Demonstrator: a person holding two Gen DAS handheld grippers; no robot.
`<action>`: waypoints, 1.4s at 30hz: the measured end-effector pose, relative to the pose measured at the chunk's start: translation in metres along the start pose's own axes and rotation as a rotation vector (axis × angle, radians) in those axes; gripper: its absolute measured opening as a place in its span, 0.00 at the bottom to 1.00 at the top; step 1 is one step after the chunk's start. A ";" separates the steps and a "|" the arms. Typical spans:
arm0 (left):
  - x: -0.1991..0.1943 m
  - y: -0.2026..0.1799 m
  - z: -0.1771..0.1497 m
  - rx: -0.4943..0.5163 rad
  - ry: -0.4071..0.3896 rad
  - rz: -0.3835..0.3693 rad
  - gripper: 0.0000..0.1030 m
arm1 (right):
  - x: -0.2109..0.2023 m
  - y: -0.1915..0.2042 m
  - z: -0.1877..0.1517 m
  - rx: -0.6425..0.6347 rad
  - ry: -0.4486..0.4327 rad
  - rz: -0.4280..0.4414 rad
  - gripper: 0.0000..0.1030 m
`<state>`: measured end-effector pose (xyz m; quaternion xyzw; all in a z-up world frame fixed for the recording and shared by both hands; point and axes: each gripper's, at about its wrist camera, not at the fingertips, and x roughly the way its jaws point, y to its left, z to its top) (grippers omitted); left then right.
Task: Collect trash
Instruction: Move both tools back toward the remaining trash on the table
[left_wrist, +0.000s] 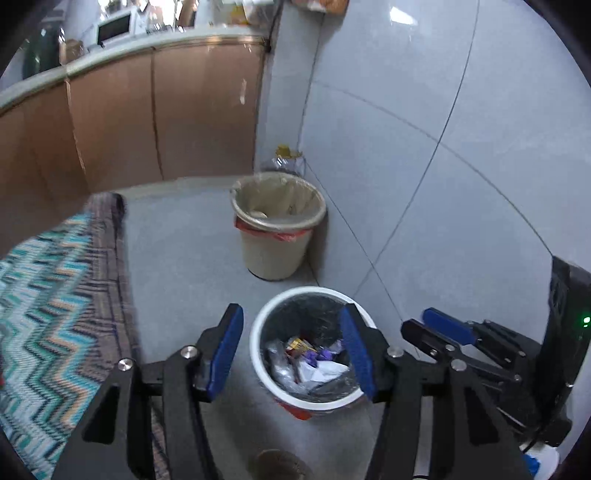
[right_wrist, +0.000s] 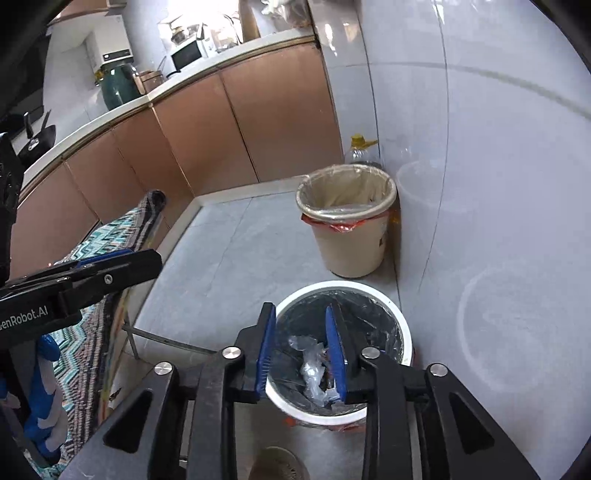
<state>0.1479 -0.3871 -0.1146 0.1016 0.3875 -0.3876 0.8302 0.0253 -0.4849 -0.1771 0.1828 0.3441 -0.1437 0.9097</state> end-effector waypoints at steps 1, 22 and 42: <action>-0.010 0.002 -0.002 0.004 -0.020 0.011 0.53 | -0.006 0.006 -0.001 -0.008 -0.008 0.001 0.37; -0.188 0.035 -0.055 0.043 -0.345 0.197 0.61 | -0.153 0.127 -0.015 -0.170 -0.209 -0.008 0.68; -0.323 0.106 -0.125 -0.033 -0.505 0.405 0.78 | -0.222 0.247 -0.046 -0.373 -0.283 0.094 0.74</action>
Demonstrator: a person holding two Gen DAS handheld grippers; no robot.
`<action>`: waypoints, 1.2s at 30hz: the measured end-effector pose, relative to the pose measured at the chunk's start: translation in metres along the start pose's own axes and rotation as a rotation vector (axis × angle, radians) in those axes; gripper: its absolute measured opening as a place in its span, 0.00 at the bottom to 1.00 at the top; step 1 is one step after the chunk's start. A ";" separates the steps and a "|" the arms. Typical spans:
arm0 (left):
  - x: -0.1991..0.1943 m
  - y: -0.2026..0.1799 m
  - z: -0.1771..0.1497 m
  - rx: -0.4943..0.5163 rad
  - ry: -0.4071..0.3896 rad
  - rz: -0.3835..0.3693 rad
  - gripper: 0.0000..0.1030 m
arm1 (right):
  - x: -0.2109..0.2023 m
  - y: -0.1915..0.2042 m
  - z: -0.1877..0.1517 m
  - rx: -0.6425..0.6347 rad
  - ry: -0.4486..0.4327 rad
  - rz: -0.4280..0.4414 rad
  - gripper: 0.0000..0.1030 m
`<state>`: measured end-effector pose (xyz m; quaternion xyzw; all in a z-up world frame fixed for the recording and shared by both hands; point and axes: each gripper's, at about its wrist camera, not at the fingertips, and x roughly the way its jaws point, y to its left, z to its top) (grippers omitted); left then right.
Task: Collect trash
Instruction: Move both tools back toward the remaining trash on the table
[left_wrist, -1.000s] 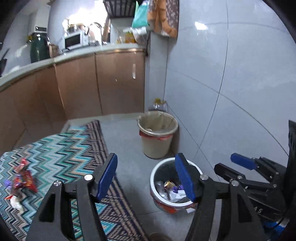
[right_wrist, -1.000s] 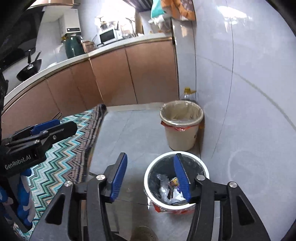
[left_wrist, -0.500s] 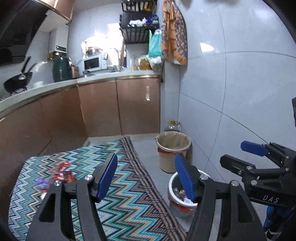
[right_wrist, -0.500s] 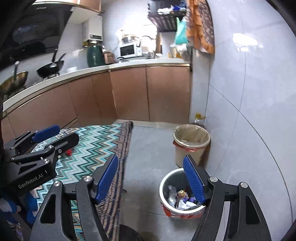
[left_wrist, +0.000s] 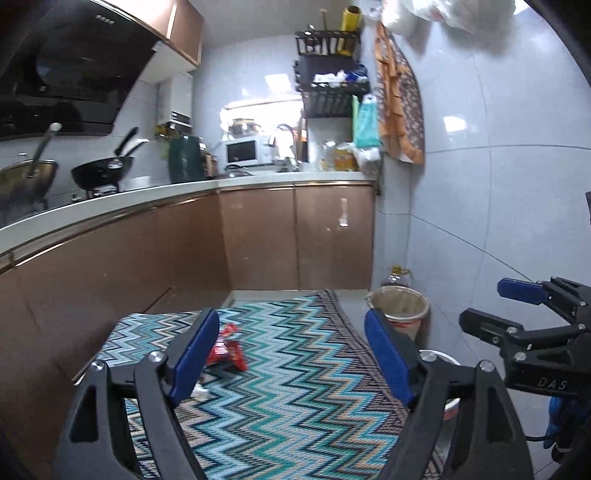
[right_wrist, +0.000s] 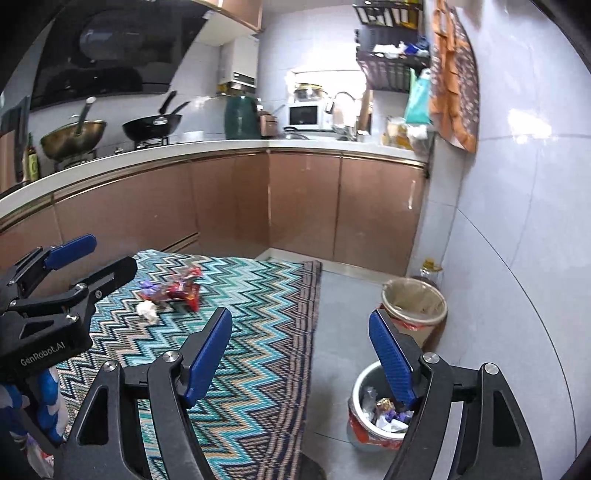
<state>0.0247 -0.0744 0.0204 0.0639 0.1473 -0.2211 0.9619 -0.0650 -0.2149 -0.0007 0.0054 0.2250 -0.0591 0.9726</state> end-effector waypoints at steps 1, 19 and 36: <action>-0.003 0.005 -0.001 -0.003 -0.002 0.009 0.78 | -0.001 0.005 0.001 -0.006 -0.003 0.004 0.74; -0.012 0.095 -0.024 -0.149 0.059 0.211 0.80 | -0.015 0.069 0.011 -0.165 -0.039 0.060 0.74; -0.007 0.171 -0.037 -0.265 0.089 0.405 0.80 | 0.024 0.112 0.019 -0.246 -0.030 0.198 0.74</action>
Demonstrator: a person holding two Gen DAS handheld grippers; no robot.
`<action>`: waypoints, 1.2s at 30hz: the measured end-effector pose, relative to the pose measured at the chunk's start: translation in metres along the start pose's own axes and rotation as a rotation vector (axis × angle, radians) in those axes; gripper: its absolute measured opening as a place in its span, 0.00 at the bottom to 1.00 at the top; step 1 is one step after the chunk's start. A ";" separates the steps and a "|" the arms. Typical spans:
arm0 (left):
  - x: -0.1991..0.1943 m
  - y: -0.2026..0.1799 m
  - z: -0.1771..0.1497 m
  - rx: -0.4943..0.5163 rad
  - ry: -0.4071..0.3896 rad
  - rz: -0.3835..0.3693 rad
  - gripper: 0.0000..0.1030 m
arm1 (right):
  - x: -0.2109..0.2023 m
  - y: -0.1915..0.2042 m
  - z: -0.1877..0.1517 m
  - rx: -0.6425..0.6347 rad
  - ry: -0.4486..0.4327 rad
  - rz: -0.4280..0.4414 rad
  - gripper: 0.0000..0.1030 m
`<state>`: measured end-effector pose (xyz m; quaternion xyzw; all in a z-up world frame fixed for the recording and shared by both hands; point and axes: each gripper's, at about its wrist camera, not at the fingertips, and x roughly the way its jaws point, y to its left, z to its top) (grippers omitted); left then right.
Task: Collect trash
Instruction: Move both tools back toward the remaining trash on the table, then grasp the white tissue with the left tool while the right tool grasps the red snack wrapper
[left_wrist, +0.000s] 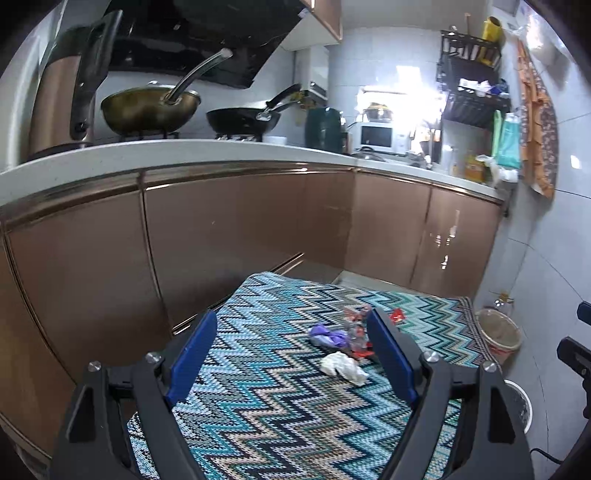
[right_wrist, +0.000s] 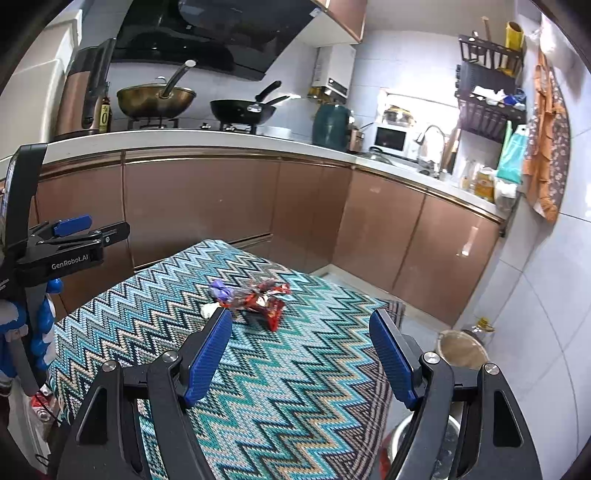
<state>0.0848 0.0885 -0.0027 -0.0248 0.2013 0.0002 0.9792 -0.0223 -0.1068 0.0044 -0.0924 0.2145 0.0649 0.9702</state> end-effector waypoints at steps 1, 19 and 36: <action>0.004 0.002 -0.001 -0.002 0.007 0.006 0.80 | 0.004 0.001 0.001 -0.003 0.002 0.010 0.74; 0.072 0.015 -0.022 0.007 0.133 0.018 0.80 | 0.078 0.017 0.009 -0.011 0.078 0.102 0.70; 0.183 -0.034 -0.065 0.141 0.367 -0.239 0.79 | 0.212 0.003 -0.011 0.189 0.286 0.294 0.53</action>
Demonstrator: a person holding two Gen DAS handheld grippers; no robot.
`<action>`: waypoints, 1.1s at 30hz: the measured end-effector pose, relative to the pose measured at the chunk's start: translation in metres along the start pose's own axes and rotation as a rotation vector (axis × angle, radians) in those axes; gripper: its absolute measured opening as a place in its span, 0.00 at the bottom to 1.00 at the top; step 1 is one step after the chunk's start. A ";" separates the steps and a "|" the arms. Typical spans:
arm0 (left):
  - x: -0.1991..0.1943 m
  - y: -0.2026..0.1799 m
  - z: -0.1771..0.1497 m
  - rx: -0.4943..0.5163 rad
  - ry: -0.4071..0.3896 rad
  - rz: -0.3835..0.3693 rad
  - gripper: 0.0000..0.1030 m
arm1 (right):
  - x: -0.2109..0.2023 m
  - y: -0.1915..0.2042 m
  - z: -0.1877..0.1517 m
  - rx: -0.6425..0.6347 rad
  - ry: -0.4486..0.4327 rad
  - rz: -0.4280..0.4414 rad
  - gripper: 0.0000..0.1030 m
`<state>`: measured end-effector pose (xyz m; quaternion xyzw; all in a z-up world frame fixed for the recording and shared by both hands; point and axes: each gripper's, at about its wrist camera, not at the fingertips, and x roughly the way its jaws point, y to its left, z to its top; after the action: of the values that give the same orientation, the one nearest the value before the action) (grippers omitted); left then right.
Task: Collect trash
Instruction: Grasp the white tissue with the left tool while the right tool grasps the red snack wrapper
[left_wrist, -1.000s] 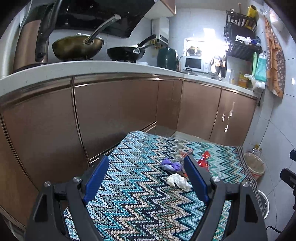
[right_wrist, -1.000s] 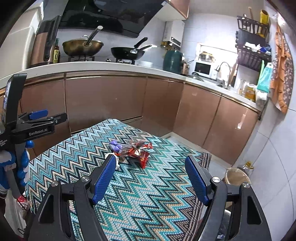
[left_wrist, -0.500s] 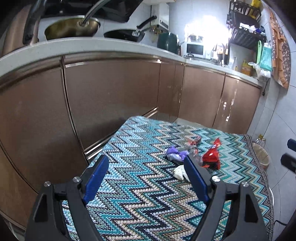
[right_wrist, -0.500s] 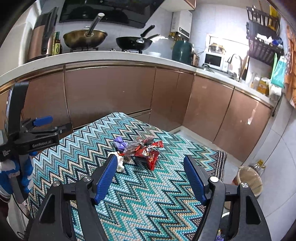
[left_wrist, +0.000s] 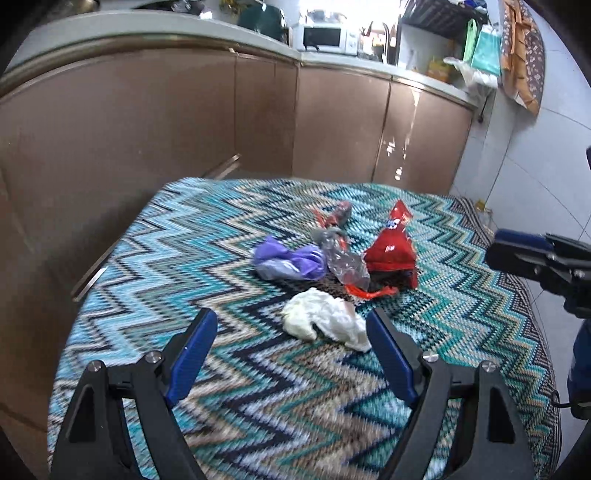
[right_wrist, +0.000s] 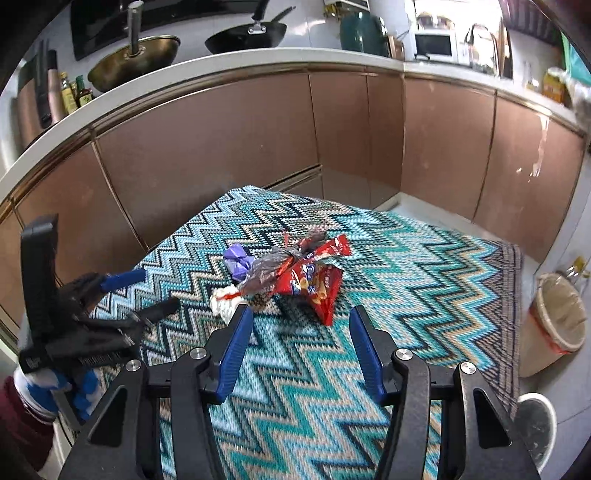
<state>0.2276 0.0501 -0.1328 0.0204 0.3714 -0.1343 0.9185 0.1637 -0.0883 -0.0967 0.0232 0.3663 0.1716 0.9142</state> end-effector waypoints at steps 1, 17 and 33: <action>0.009 -0.001 0.002 -0.002 0.013 -0.016 0.79 | 0.008 -0.002 0.004 0.005 0.004 0.002 0.53; 0.069 -0.002 0.000 -0.032 0.114 -0.122 0.31 | 0.114 -0.026 0.023 0.108 0.109 0.051 0.30; -0.005 -0.014 -0.023 -0.021 0.044 -0.119 0.14 | 0.024 -0.024 0.000 0.082 0.020 0.110 0.02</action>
<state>0.2050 0.0414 -0.1446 -0.0082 0.3934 -0.1843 0.9007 0.1866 -0.1029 -0.1165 0.0790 0.3804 0.2067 0.8979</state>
